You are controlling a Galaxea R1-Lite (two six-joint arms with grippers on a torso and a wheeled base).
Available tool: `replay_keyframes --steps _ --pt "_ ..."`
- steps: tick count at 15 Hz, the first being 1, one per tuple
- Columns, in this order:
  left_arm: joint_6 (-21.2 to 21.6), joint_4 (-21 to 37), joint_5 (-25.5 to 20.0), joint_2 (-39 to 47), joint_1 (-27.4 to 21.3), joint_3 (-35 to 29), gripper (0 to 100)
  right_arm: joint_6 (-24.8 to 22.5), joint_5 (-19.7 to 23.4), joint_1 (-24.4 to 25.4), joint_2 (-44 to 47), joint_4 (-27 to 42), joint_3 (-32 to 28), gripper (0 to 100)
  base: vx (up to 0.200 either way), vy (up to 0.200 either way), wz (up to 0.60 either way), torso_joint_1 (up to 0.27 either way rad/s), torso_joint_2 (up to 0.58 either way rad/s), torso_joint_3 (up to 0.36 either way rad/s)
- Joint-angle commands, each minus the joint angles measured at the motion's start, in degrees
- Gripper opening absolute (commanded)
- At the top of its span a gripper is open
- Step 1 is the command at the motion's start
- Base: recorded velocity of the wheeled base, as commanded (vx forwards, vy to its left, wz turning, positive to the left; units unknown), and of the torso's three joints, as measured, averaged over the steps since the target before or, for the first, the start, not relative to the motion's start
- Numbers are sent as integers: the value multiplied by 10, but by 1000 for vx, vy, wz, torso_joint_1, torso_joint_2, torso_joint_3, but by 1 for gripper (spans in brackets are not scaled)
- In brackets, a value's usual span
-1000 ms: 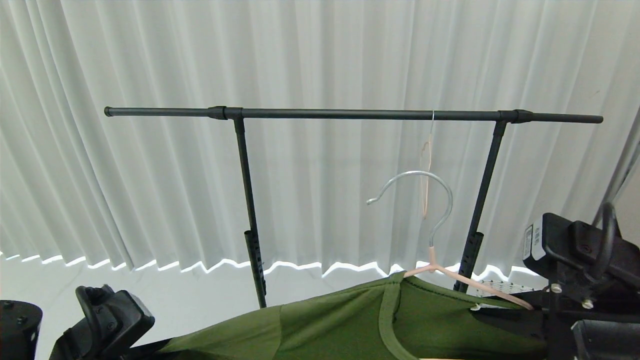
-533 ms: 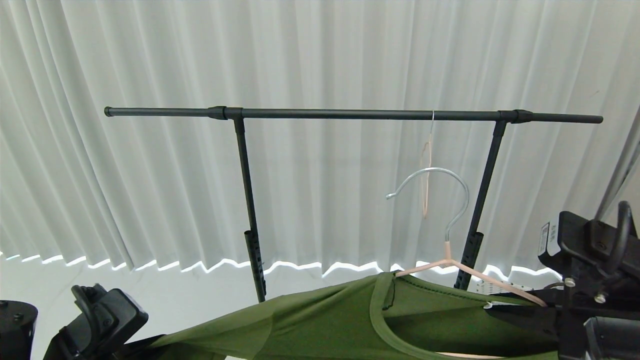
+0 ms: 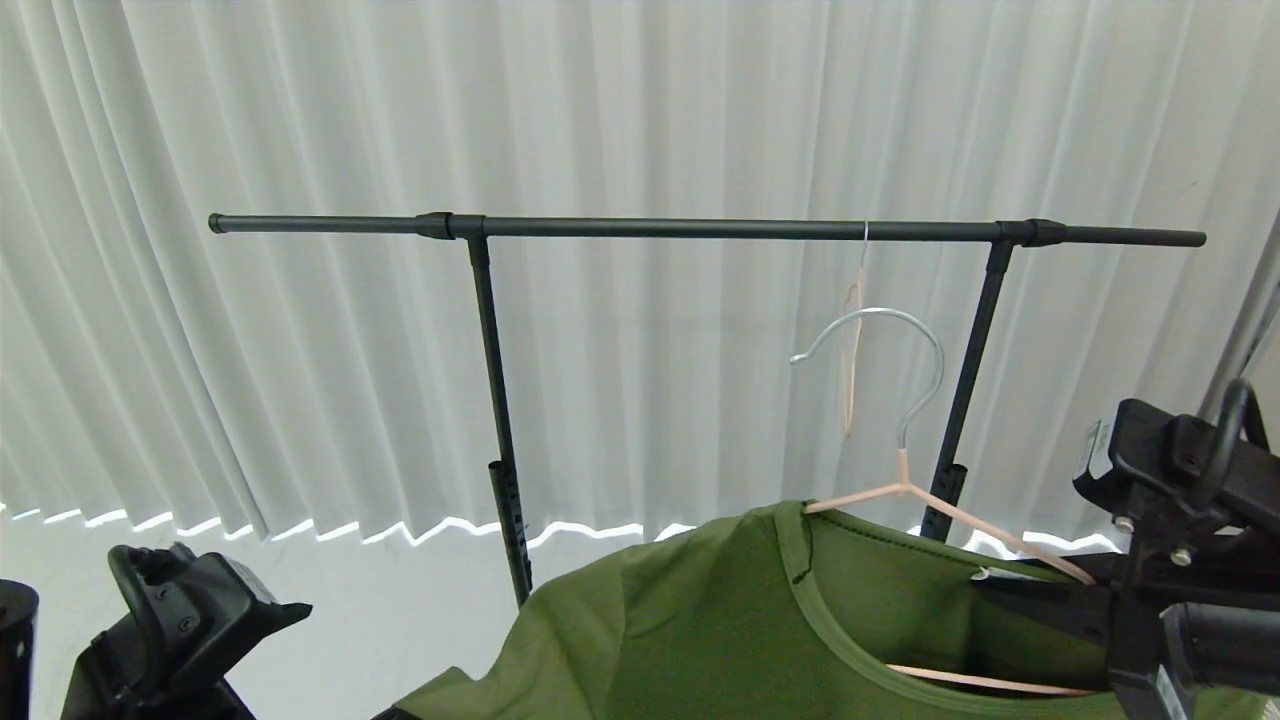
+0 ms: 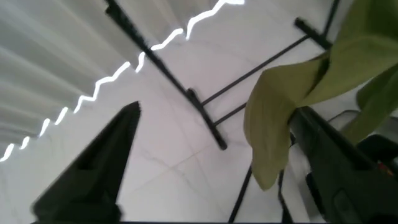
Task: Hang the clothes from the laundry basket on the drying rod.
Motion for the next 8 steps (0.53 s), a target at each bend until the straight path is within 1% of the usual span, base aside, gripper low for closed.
replay_keyframes --steps 1,2,4,6,8 --pt "-3 -2 -4 -11 0 -4 100 0 -1 -9 2 0 1 0 0 0 0 0 0 0" --pt "-20 -14 -6 -9 0 -11 100 1 -1 -25 2 4 2 0 0 0 0 0 0 0" --pt "-48 -38 -12 -10 0 -13 100 0 -1 -40 2 5 1 0 0 0 0 0 0 0" --pt "-52 -43 -41 -16 0 -16 100 0 -3 -60 2 10 1 0 0 0 0 0 0 0" --pt "-60 -43 -46 -9 1 -35 100 1 -20 -72 2 21 1 0 0 0 0 0 0 0"
